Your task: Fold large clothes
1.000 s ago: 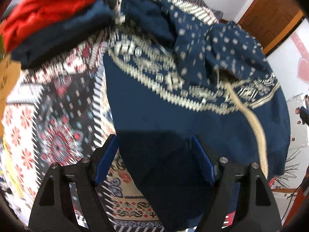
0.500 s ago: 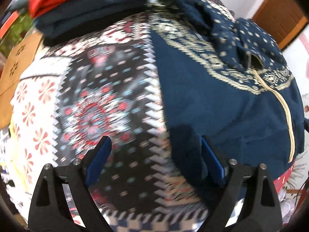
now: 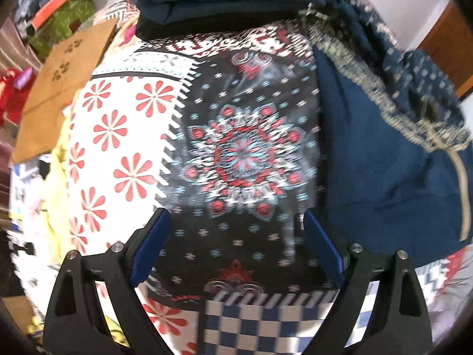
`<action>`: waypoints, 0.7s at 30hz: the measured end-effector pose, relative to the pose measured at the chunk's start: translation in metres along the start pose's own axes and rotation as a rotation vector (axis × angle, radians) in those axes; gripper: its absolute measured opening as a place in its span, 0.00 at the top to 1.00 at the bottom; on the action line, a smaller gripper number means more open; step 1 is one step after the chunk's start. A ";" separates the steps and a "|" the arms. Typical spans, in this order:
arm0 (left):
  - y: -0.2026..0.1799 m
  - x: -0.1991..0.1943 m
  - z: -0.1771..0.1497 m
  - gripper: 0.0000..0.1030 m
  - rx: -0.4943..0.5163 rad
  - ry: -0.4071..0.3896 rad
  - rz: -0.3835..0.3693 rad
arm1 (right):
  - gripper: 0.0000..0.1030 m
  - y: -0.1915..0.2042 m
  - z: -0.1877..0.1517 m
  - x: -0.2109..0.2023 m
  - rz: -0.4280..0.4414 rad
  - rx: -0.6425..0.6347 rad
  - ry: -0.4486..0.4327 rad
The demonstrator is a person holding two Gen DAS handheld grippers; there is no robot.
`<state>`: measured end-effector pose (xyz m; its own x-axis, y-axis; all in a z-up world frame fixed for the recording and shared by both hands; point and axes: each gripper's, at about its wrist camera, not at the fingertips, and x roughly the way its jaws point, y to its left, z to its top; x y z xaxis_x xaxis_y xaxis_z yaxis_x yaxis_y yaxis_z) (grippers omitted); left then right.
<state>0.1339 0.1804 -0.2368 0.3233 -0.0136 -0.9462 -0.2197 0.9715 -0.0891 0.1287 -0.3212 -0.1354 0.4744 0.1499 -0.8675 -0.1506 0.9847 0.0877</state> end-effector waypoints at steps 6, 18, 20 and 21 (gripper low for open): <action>-0.026 -0.004 0.005 0.11 0.008 0.007 -0.151 | 0.42 -0.001 -0.005 0.003 0.017 0.000 0.025; -0.055 0.020 -0.005 0.18 0.016 0.004 -0.239 | 0.42 0.003 -0.001 0.007 0.055 0.030 0.019; -0.056 0.016 -0.006 0.28 0.029 -0.007 -0.260 | 0.42 0.003 0.000 0.007 0.067 0.041 0.013; -0.054 0.013 -0.008 0.36 0.033 -0.009 -0.268 | 0.42 0.002 0.002 0.007 0.079 0.048 0.010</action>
<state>0.1426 0.1264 -0.2467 0.3742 -0.2698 -0.8872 -0.0951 0.9405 -0.3262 0.1334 -0.3178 -0.1406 0.4544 0.2261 -0.8616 -0.1455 0.9731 0.1786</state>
